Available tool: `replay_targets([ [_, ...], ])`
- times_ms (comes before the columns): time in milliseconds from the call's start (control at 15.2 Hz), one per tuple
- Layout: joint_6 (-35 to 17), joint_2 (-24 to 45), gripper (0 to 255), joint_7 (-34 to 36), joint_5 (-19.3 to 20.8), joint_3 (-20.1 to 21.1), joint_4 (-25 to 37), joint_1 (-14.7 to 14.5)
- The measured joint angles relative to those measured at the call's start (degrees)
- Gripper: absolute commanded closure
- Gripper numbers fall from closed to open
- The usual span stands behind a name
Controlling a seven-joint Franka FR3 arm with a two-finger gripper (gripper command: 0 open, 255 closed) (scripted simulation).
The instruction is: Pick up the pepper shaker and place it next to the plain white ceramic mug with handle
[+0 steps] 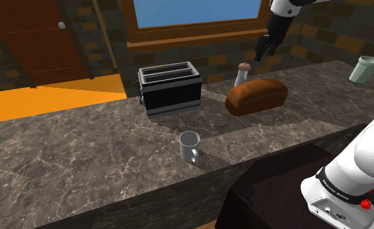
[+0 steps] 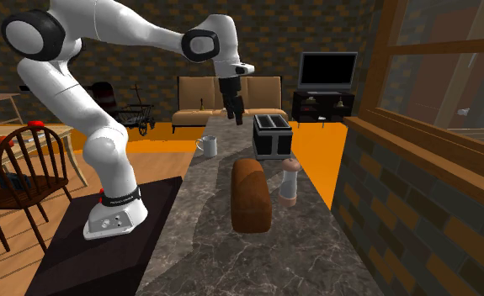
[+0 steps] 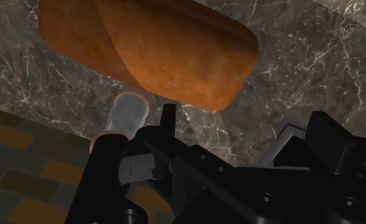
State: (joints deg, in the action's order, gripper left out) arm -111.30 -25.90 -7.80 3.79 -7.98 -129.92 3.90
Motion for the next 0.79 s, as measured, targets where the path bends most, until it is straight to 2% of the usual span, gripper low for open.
replay_targets([
  [330, -4.57, 10.18, 0, -3.83, -1.22, -3.65, 5.03, 0.89],
  [792, -8.11, 24.63, 0, -9.45, -5.35, -7.45, 14.57, 2.44],
])
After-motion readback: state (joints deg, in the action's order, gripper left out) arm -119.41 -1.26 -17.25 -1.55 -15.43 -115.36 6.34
